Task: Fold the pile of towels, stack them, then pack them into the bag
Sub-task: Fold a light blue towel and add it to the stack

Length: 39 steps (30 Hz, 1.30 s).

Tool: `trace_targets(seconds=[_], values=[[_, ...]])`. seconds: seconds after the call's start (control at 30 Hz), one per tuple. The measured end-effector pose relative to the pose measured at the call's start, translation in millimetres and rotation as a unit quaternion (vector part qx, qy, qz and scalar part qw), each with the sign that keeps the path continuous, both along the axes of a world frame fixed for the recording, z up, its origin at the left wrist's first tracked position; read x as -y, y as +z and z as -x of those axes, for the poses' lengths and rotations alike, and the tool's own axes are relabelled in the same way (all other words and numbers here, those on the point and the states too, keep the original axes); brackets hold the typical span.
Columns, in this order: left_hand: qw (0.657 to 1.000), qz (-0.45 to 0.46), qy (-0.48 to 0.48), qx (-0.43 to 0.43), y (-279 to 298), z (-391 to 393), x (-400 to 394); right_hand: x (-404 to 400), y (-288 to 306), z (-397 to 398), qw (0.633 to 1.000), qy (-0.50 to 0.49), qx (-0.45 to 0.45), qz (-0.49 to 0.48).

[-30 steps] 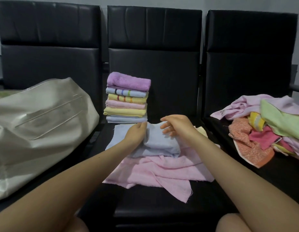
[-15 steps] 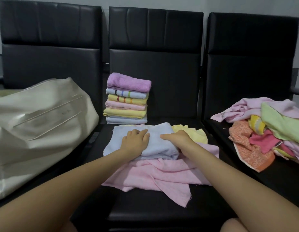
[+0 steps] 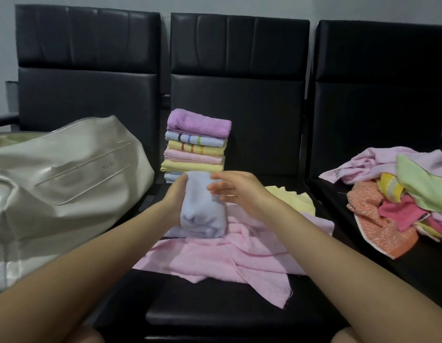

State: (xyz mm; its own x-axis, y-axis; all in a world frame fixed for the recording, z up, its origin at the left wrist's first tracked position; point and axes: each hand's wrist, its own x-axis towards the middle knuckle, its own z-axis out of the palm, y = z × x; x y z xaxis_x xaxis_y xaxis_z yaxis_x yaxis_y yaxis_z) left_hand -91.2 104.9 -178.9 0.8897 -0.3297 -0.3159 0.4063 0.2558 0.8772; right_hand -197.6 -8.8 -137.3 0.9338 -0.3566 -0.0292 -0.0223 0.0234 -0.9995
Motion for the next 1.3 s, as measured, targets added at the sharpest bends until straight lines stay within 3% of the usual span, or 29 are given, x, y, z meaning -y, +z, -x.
trace_targets(seconds=[0.07, 0.13, 0.3, 0.37, 0.47, 0.5, 0.53, 0.57, 0.63, 0.67, 0.7, 0.77, 0.93, 1.07, 1.13, 1.2, 1.3], values=[[0.990, -0.036, -0.135, -0.021, 8, -6, -5, -1, -9, -3, 0.999, -0.037, -0.007, 0.032], [0.980, -0.069, -0.187, 0.017, 7, -17, -22, 1, -22, -5, 0.996, -0.064, -0.022, 0.055], [0.950, -0.234, -0.110, 0.174, -3, -32, -16, -3, -44, -12, 0.989, -0.060, -0.089, 0.100], [0.887, -0.359, -0.105, 0.270, -17, -41, -23, -7, -44, -14, 0.980, -0.072, -0.113, 0.150], [0.739, -0.538, -0.100, 0.393, -38, -44, -33, -14, -40, -16, 0.972, -0.050, -0.156, 0.169], [0.726, -0.551, -0.097, 0.401, -42, -43, -37, -20, -46, -17, 0.970, -0.058, -0.170, 0.165], [0.728, -0.550, -0.096, 0.399, -45, -46, -39, -1, -65, -23, 0.956, -0.083, -0.186, 0.212], [0.734, -0.544, -0.097, 0.395, -46, -47, -41, 7, -83, -47, 0.963, -0.089, -0.162, 0.196], [0.752, -0.527, -0.094, 0.385, -47, -47, -42, -1, -99, -88, 0.881, -0.363, -0.158, 0.260], [0.770, -0.505, -0.085, 0.380, -45, -44, -43, -4, -92, -83, 0.931, -0.282, -0.138, 0.185], [0.791, -0.479, -0.072, 0.375, -41, -37, -45, -5, -87, -64, 0.975, -0.137, -0.133, 0.109], [0.816, -0.439, -0.061, 0.371, -33, -29, -50, -28, -57, -37, 0.988, -0.005, -0.148, -0.048], [0.846, -0.369, -0.090, 0.375, -12, -21, -44, -44, -17, -25, 0.993, -0.063, -0.078, -0.066], [0.931, -0.212, -0.214, 0.208, 5, -1, -41, -33, 3, 1, 0.986, -0.045, -0.019, -0.158], [0.924, -0.141, -0.299, 0.190, 7, 10, -39, -28, 8, 16, 0.977, 0.000, -0.006, -0.214], [0.932, -0.079, -0.315, 0.161, 22, 26, -37, -21, 15, 28, 0.969, 0.039, 0.004, -0.244], [0.932, 0.106, -0.318, 0.137, 38, 35, -37, -11, 19, 38, 0.961, 0.062, -0.002, -0.270]])
